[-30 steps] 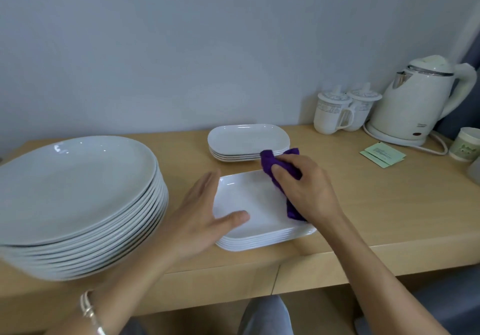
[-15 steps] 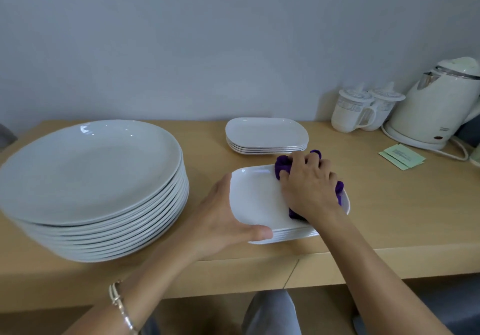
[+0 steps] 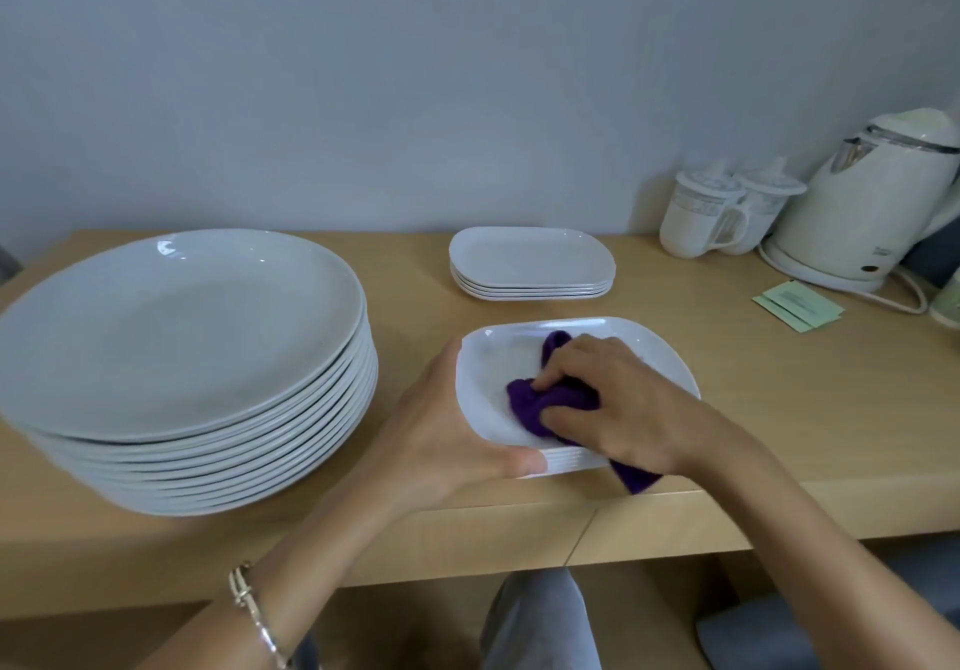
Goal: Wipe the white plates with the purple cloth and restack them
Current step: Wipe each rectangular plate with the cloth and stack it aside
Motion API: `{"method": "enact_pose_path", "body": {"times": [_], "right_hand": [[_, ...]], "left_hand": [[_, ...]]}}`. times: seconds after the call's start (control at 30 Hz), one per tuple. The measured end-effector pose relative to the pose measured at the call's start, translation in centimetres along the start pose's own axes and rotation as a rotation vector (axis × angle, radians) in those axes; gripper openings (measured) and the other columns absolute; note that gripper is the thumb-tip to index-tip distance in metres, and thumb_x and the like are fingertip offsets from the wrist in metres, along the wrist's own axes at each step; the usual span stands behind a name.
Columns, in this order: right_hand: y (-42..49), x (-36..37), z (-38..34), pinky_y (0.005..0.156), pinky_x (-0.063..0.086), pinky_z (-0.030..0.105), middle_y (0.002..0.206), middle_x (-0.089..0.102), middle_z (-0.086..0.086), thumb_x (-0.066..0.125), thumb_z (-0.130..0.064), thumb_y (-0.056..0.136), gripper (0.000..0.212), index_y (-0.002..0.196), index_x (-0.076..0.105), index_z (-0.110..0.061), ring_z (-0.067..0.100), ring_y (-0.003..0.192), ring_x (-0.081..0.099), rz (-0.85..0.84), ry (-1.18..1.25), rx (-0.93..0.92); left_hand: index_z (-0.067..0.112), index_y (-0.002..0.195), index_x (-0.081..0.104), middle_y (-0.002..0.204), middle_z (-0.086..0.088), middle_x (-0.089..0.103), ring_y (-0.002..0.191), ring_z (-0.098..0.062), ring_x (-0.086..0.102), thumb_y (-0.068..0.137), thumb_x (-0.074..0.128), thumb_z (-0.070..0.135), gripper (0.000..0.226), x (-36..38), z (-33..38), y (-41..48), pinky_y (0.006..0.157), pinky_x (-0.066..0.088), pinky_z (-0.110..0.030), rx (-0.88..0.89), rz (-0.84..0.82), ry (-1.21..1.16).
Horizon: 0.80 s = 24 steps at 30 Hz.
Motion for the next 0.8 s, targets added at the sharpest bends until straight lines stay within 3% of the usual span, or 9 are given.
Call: {"method": "enact_pose_path", "body": {"times": [0.07,0.1,0.27,0.4,0.5,0.67,0.8], "right_hand": [[-0.3,-1.2,2.1,0.097,0.037,0.037,0.106,0.048,-0.012,0.062,-0.035,0.082,0.021,0.103,0.06,-0.037,0.016,0.109,0.043,0.075,-0.049,0.114],[-0.2,-1.6,2.9,0.098,0.037,0.038,0.106,0.048,-0.009,0.061,-0.036,0.083,0.022,0.105,0.06,-0.036,0.02,0.11,0.044,0.131,-0.072,0.182],[3.6,0.1,2.2,0.098,0.032,0.044,0.129,0.044,0.009,0.048,-0.034,0.093,0.035,0.124,0.049,-0.018,0.034,0.118,0.037,0.336,-0.235,0.396],[5.9,2.3,-1.4,0.1,0.032,0.045,0.133,0.04,0.01,0.046,-0.035,0.094,0.038,0.125,0.044,-0.014,0.034,0.121,0.035,0.318,-0.191,0.242],[5.3,3.4,-3.0,0.103,0.03,0.041,0.134,0.039,0.006,0.045,-0.035,0.095,0.037,0.128,0.044,-0.017,0.03,0.122,0.033,0.229,-0.138,0.104],[4.5,3.6,-3.5,0.103,0.027,0.038,0.136,0.038,0.003,0.044,-0.034,0.096,0.037,0.13,0.043,-0.02,0.027,0.122,0.03,0.207,-0.046,0.094],[4.0,3.4,-3.6,0.104,0.026,0.035,0.135,0.038,-0.001,0.045,-0.034,0.095,0.036,0.129,0.045,-0.023,0.025,0.124,0.028,0.171,0.017,0.064]], "left_hand": [[0.072,0.11,0.044,0.115,0.041,0.056,0.108,0.014,0.054,0.055,0.092,0.02,0.09,-0.2,-0.2,-0.5,0.084,0.051,-0.019,-0.019,0.033,0.014],[0.074,0.105,0.04,0.113,0.047,0.05,0.105,0.021,0.049,0.055,0.093,0.023,0.089,-0.3,0.0,-0.7,0.076,0.047,-0.009,-0.043,0.04,0.033],[0.06,0.111,0.039,0.113,0.044,0.05,0.104,0.023,0.045,0.056,0.092,0.031,0.082,-0.4,-0.5,-0.8,0.072,0.042,-0.008,-0.088,0.037,0.021],[0.051,0.104,0.042,0.098,0.059,0.047,0.095,0.031,0.048,0.064,0.091,0.009,0.075,-0.3,0.2,-1.2,0.073,0.038,0.003,-0.068,0.029,-0.078],[0.049,0.117,0.043,0.113,0.04,0.058,0.106,0.015,0.056,0.057,0.095,0.023,0.083,0.0,-0.4,-0.8,0.083,0.044,-0.009,-0.077,0.046,-0.076],[0.038,0.127,0.042,0.121,0.021,0.061,0.115,-0.003,0.059,0.042,0.091,0.048,0.099,0.8,-0.6,-0.1,0.097,0.051,-0.04,-0.069,0.055,-0.065],[0.041,0.121,0.045,0.118,0.022,0.062,0.113,-0.002,0.06,0.047,0.088,0.042,0.086,0.7,-1.0,0.1,0.097,0.051,-0.038,-0.065,0.085,-0.069]]}}
Point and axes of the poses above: each hand's wrist, its own y-axis towards the middle knuckle, its own x-axis out of the palm, z = x × y, the point moved 1 cm from there along y, towards the middle knuckle
